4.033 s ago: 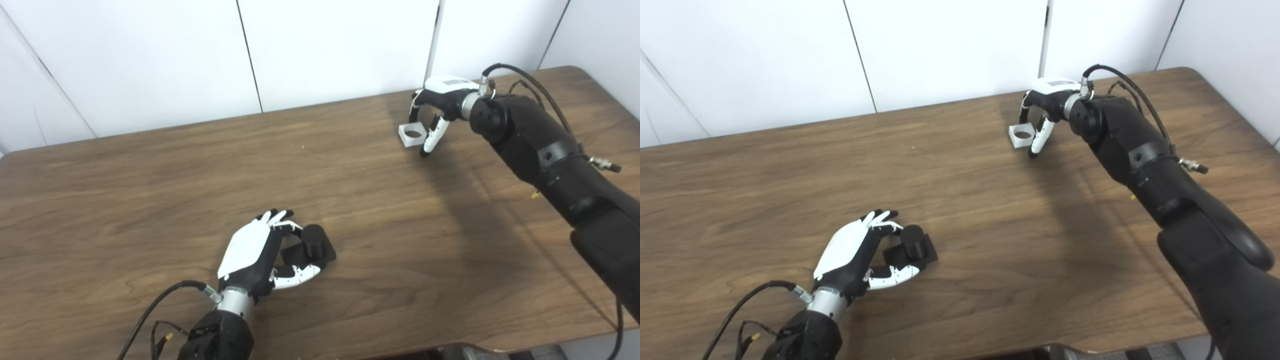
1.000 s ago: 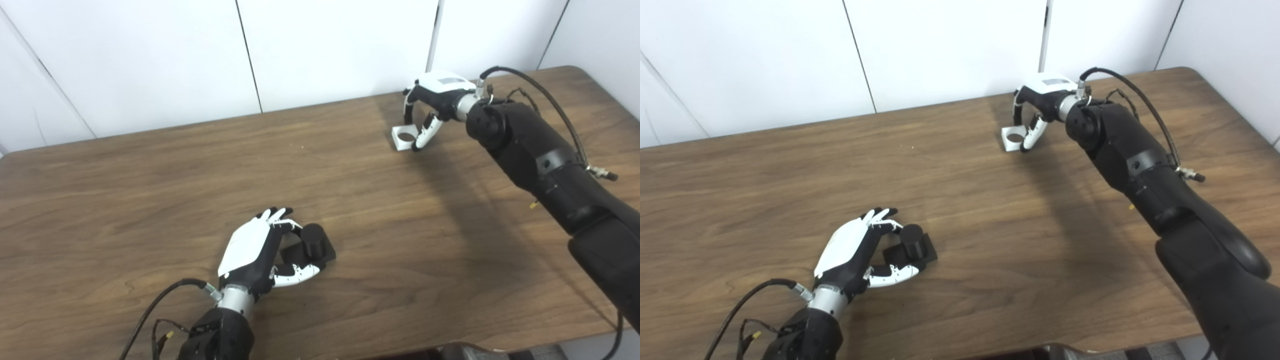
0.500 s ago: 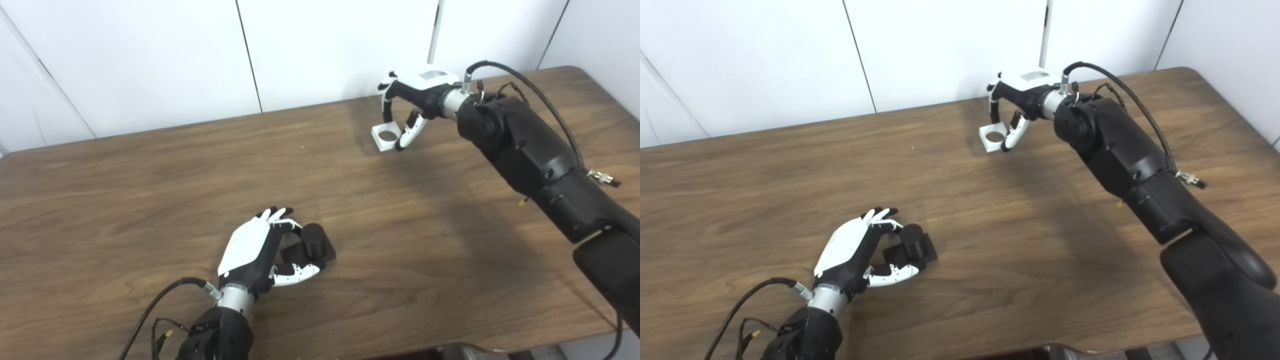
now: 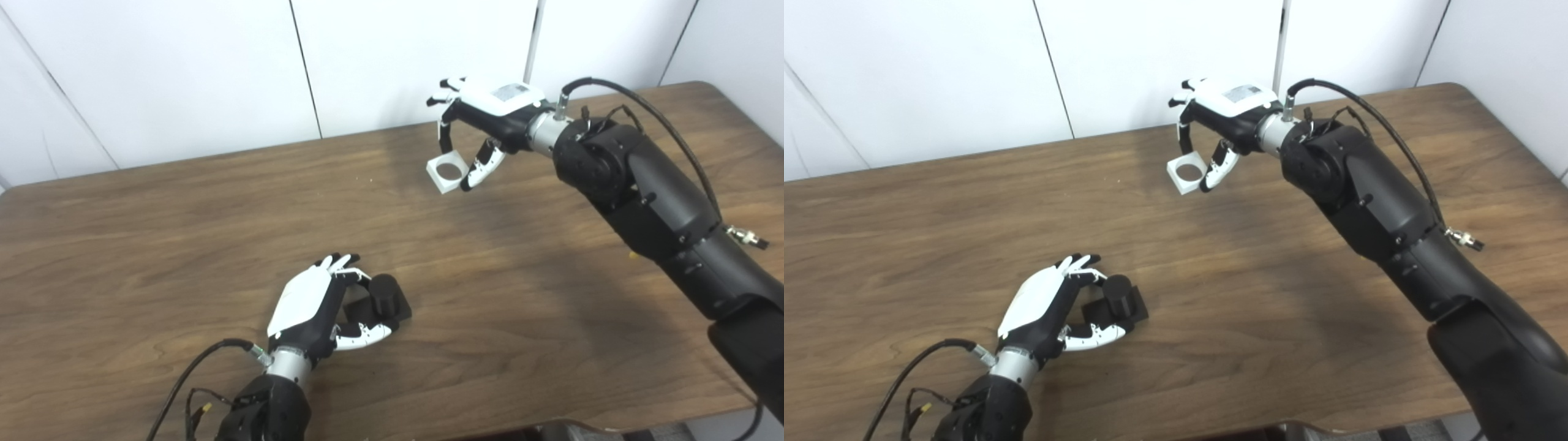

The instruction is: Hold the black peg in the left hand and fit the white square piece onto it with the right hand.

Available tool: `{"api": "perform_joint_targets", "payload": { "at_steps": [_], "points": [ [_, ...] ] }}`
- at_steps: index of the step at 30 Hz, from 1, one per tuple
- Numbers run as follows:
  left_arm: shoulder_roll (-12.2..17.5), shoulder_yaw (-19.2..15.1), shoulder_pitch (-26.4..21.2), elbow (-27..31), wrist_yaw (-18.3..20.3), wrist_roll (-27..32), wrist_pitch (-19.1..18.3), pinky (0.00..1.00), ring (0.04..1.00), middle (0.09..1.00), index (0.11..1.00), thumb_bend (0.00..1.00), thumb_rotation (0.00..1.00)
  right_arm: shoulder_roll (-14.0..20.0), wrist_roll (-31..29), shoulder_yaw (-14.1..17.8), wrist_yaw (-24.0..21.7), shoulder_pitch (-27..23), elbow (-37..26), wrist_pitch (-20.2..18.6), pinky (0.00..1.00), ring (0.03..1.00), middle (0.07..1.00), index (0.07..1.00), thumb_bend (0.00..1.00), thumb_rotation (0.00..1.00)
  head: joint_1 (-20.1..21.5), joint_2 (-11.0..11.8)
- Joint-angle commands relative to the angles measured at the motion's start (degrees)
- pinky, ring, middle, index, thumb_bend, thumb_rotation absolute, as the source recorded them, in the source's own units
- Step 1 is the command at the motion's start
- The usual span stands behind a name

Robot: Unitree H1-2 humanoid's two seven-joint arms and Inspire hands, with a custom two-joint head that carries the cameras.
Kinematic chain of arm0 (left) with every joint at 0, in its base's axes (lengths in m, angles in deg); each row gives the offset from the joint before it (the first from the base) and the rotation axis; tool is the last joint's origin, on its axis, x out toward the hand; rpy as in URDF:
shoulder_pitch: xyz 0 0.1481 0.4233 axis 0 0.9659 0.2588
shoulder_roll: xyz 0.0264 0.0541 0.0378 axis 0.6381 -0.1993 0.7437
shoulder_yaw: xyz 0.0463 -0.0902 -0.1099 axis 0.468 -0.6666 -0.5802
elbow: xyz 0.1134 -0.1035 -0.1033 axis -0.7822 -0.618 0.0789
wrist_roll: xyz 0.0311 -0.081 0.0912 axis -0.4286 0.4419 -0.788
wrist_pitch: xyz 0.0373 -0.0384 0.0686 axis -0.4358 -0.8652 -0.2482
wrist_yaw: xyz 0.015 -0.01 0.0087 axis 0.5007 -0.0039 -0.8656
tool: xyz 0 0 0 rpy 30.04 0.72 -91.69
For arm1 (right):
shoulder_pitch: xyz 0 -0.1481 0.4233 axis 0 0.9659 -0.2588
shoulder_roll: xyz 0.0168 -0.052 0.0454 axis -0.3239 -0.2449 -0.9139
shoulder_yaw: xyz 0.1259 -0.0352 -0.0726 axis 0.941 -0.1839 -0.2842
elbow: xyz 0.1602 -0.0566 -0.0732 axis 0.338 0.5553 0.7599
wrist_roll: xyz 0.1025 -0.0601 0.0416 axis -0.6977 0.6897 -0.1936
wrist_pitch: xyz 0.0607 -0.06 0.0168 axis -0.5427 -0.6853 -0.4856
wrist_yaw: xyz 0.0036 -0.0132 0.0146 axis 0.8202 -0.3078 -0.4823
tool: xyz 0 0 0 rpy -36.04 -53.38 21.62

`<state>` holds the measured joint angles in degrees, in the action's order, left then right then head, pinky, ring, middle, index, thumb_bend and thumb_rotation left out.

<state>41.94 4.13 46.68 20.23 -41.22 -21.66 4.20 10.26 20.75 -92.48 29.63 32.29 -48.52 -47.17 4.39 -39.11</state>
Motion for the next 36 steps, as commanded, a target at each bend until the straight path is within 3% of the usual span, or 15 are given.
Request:
{"api": "perform_joint_targets", "payload": {
  "at_steps": [1, 17, 36],
  "points": [
    [0.4, -0.1, -0.7, -0.4, 0.8, -0.3, -1.1, 1.0, 1.0, 0.945, 0.642, 0.54, 0.3, 0.0, -0.6, 1.5, -1.2, -2.5, -4.6, -0.2, 1.0, 1.0, 0.93, 0.49, 0.53, 0.15, 0.0, 0.0],
    [-0.2, 0.3, -0.6, -0.4, 0.8, -0.9, -1.6, 1.0, 1.0, 0.946, 0.645, 0.53, 0.29, -4.5, -2.8, 1.9, -11.5, 0.1, -19.3, -3.2, 1.0, 1.0, 0.911, 0.49, 0.53, 0.15, -0.8, -1.0],
    [-1.1, 0.1, -0.9, -1.4, -0.5, -0.3, -1.3, 1.0, 1.0, 0.939, 0.637, 0.54, 0.29, -4.9, -3.7, 1.3, -14.0, 2.7, -21.4, -0.7, 1.0, 1.0, 0.902, 0.489, 0.53, 0.15, -1.1, -1.5]
  ]
}}
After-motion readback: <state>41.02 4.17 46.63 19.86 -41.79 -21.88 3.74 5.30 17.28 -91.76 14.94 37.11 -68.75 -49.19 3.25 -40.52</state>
